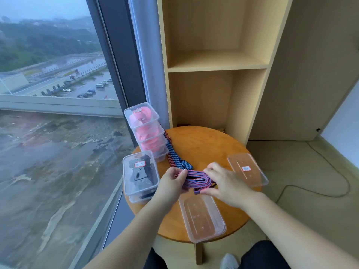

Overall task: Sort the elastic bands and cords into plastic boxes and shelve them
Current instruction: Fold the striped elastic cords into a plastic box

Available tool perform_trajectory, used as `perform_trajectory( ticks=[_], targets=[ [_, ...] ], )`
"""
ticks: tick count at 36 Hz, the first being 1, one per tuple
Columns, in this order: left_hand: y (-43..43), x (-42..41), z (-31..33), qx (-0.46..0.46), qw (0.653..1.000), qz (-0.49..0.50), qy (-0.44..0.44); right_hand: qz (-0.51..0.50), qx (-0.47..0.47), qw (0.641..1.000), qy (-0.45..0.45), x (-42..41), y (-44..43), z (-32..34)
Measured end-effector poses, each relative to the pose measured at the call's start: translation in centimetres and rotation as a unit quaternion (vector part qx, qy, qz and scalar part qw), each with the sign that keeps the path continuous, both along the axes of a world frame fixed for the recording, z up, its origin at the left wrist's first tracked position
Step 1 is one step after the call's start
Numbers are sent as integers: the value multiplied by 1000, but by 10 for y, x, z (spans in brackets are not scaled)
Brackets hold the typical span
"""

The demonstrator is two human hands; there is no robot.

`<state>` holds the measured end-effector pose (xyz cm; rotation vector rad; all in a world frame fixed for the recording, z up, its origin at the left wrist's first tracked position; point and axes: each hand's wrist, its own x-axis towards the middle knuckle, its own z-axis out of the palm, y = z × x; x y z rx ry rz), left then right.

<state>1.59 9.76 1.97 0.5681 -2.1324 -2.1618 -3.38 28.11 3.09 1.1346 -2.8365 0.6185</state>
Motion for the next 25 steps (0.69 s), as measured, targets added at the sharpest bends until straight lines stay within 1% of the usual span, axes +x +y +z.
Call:
perform_trajectory(
  ticks=[3, 6, 10, 12, 13, 14, 16, 17, 21, 25],
  targets=[
    [0, 5, -16, -5, 1000, -1, -8, -3, 35, 999, -11, 9, -4, -16],
    [-1, 8, -32, -22, 999, -17, -23, 14, 80, 997, -13, 15, -6, -31],
    [-2, 10, -45, -28, 997, -46, -47, 33, 81, 996, -16, 15, -8, -43],
    [-3, 8, -49, -48, 996, -52, -52, 44, 98, 994, -2, 14, -10, -47],
    [-4, 6, -51, -85, 994, -55, -51, 47, 108, 993, 8, 13, -11, -49],
    [-5, 5, -54, -145, 987, -57, -45, 50, 119, 991, 19, 11, -12, -51],
    [-8, 4, -58, -280, 958, -57, -32, 51, 140, 988, 36, 8, -12, -56],
    [-10, 4, -60, -325, 943, -58, -29, 50, 151, 986, 42, 7, -13, -58],
    [-13, 5, -71, -436, 894, -100, -7, 50, 176, 982, 52, 1, -14, -69],
    [-13, 6, -80, -471, 874, -120, 6, 49, 188, 980, 45, -2, -16, -80]
  ],
)
